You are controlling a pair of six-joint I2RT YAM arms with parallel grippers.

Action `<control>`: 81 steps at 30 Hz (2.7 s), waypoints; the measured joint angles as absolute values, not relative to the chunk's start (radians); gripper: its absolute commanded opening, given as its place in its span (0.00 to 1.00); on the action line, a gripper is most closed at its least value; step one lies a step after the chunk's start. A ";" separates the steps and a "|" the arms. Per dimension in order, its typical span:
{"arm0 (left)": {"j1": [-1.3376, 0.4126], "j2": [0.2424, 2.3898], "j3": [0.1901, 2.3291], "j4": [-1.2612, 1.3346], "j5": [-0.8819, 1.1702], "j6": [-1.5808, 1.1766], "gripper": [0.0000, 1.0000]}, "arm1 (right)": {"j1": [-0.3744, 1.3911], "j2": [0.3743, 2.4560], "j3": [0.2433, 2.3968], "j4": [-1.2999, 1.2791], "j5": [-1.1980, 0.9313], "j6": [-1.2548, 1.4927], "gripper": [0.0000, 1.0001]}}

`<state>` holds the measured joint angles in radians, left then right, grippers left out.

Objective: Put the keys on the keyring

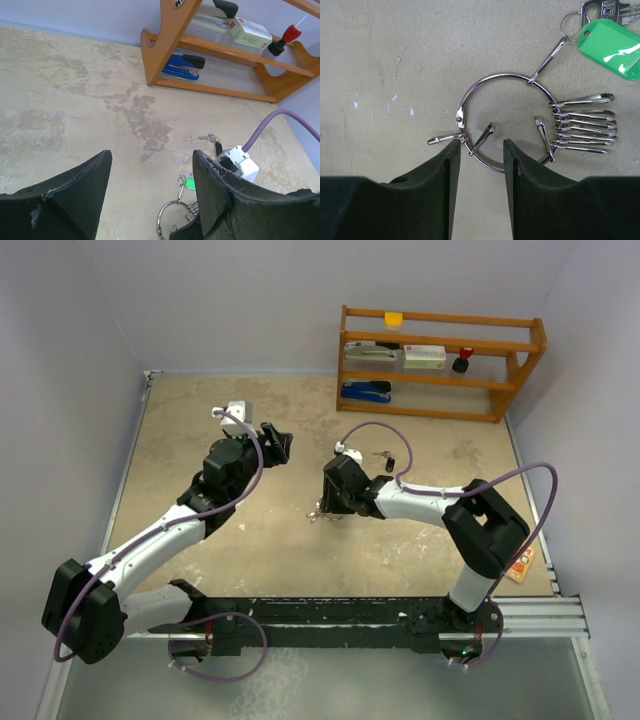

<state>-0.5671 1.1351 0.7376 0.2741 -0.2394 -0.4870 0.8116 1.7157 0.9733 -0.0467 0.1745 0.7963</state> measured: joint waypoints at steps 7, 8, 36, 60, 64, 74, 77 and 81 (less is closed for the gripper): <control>-0.558 1.135 0.738 0.275 -0.236 -0.487 0.63 | 0.813 1.750 0.974 -0.037 0.175 0.821 0.37; -0.556 1.135 0.738 0.275 -0.235 -0.487 0.63 | 0.813 1.751 0.975 -0.034 0.175 0.822 0.35; -0.536 1.114 0.713 0.301 -0.141 -0.478 0.62 | 0.813 1.491 1.002 0.023 0.263 0.739 0.00; -0.536 1.151 0.506 0.842 0.162 -0.516 0.60 | 0.812 1.366 0.671 1.053 0.212 0.109 0.00; -0.536 1.192 0.412 1.012 0.159 -0.517 0.61 | 0.804 1.399 0.663 1.148 0.187 0.090 0.00; -0.551 1.287 0.383 1.296 0.153 -0.475 0.66 | 0.732 1.475 0.645 1.345 0.065 0.133 0.00; -0.576 1.315 0.400 1.317 0.153 -0.436 0.66 | 0.708 1.511 0.644 1.406 0.017 0.167 0.00; -0.614 1.346 0.429 1.317 0.153 -0.374 0.66 | 0.688 1.560 0.643 1.486 -0.051 0.212 0.00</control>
<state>-0.6136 1.3460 0.4294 1.3174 0.1528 -0.3740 0.6880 1.5604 0.6434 1.4860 -0.0505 0.2119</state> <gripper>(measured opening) 0.658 0.008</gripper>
